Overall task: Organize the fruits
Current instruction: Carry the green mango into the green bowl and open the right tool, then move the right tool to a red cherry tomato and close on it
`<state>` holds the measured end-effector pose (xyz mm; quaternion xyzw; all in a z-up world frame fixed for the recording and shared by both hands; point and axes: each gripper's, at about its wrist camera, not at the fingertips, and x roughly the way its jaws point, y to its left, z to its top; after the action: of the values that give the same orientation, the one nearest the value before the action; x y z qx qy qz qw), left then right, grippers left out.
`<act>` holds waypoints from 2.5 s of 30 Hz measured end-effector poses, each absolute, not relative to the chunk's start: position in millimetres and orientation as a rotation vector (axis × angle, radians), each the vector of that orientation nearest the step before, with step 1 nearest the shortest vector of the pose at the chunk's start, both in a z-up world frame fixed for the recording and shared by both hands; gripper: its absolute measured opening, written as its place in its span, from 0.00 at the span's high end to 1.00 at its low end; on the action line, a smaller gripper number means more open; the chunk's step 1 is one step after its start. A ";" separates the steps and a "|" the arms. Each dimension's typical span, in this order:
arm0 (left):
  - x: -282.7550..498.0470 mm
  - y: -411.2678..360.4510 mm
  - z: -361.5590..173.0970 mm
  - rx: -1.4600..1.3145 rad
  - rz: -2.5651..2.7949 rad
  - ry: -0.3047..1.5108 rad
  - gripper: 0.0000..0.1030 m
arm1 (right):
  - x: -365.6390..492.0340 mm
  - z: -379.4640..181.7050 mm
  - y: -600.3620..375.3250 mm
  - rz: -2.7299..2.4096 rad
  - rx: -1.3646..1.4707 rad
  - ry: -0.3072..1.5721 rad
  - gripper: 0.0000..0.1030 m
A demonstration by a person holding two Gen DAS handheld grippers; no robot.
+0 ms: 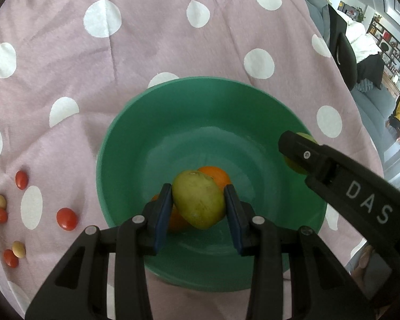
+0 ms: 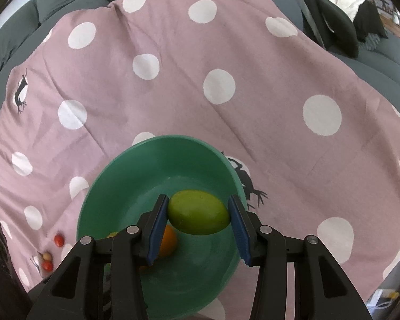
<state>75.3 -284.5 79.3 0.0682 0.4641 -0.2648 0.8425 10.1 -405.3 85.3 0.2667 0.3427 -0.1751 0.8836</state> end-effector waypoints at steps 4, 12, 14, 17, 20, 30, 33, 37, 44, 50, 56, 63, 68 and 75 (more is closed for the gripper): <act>75.2 -285.1 79.6 0.141 -0.563 0.983 0.62 | 10.2 83.9 -403.6 -0.365 0.543 0.723 0.54; 67.4 -262.8 97.4 0.101 -0.562 0.940 0.45 | 10.4 88.4 -394.9 -0.337 0.508 0.701 0.44; 64.8 -248.2 105.4 0.087 -0.545 0.928 0.42 | 10.8 91.8 -390.3 -0.330 0.493 0.691 0.44; 63.3 -217.2 115.5 0.064 -0.496 0.911 0.39 | 12.4 95.8 -381.5 -0.305 0.477 0.682 0.44; 65.2 -174.6 123.3 0.042 -0.412 0.907 0.38 | 15.7 101.2 -370.9 -0.279 0.451 0.675 0.44; 65.4 -10.7 128.4 -0.159 -0.079 0.874 0.35 | 31.1 116.2 -313.5 -0.115 0.366 0.633 0.44; 67.5 21.6 121.7 -0.224 -0.020 0.889 0.35 | 39.8 114.5 -287.2 -0.045 0.324 0.647 0.44; 70.9 51.6 115.3 -0.300 0.058 0.895 0.35 | 53.1 107.2 -249.0 0.068 0.278 0.698 0.44; 77.4 57.4 108.9 -0.343 0.054 0.912 0.35 | 74.0 75.8 -202.1 0.164 0.218 0.833 0.44; 79.9 53.2 106.6 -0.328 0.019 0.920 0.36 | 92.9 45.2 -193.3 0.083 0.162 0.940 0.56; 89.4 41.0 101.1 -0.320 -0.008 0.940 0.37 | 102.2 34.8 -191.7 0.056 0.134 0.967 0.62; 112.1 22.5 96.3 -0.299 -0.061 0.972 0.40 | 109.1 28.0 -186.2 0.056 0.108 0.987 0.71; 141.6 11.2 88.9 -0.300 -0.085 1.001 0.44 | 123.0 45.1 -188.6 0.092 0.134 0.962 0.71; 180.8 -19.2 72.6 -0.221 -0.102 1.008 0.51 | 161.9 65.5 -190.5 0.105 0.158 0.890 0.71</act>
<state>180.8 -19.2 72.6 -0.1058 0.4816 -0.0489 0.8686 161.9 -190.5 65.5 0.0761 0.4300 0.0508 0.8982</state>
